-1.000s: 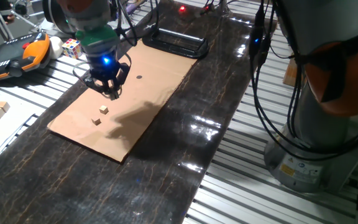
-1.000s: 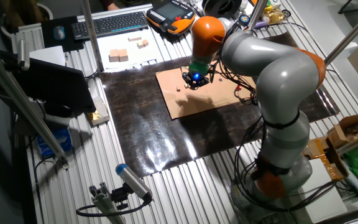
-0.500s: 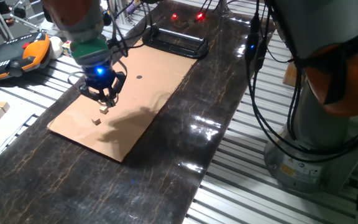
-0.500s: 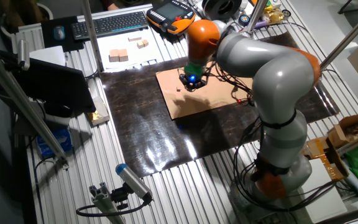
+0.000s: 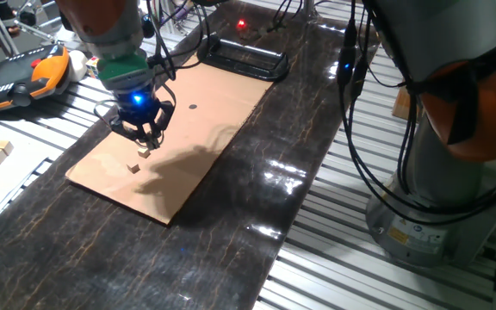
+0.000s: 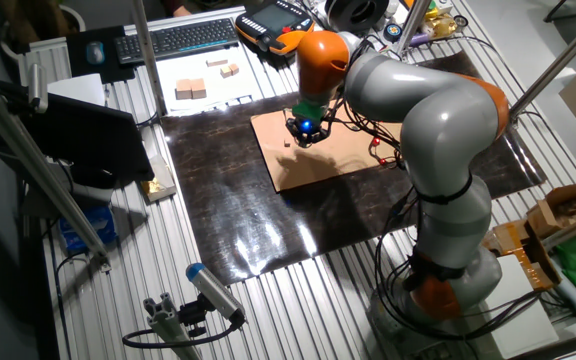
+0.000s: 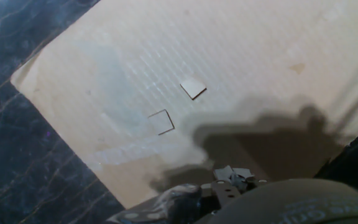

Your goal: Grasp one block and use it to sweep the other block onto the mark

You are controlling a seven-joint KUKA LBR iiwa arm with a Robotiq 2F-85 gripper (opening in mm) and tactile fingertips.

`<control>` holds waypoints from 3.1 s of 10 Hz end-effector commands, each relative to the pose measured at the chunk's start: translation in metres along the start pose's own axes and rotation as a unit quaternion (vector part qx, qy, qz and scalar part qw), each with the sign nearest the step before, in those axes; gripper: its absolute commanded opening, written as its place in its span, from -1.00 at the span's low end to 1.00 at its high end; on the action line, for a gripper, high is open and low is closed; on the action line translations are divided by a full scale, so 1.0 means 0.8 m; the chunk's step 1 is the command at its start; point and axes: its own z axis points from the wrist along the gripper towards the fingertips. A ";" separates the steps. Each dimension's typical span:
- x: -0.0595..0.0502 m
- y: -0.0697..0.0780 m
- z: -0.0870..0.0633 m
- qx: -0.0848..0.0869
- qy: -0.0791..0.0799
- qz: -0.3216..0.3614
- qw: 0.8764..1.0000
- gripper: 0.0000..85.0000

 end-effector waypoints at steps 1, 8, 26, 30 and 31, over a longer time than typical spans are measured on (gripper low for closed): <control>0.000 0.000 0.000 0.003 -0.002 -0.012 1.000 -0.98; 0.000 0.000 0.000 0.009 -0.019 -0.011 1.000 -0.98; 0.003 0.030 0.017 -0.024 -0.039 0.129 0.991 -0.80; -0.006 0.043 0.025 -0.042 -0.034 0.286 0.957 -0.98; -0.007 0.044 0.028 -0.047 -0.036 0.313 0.948 -0.98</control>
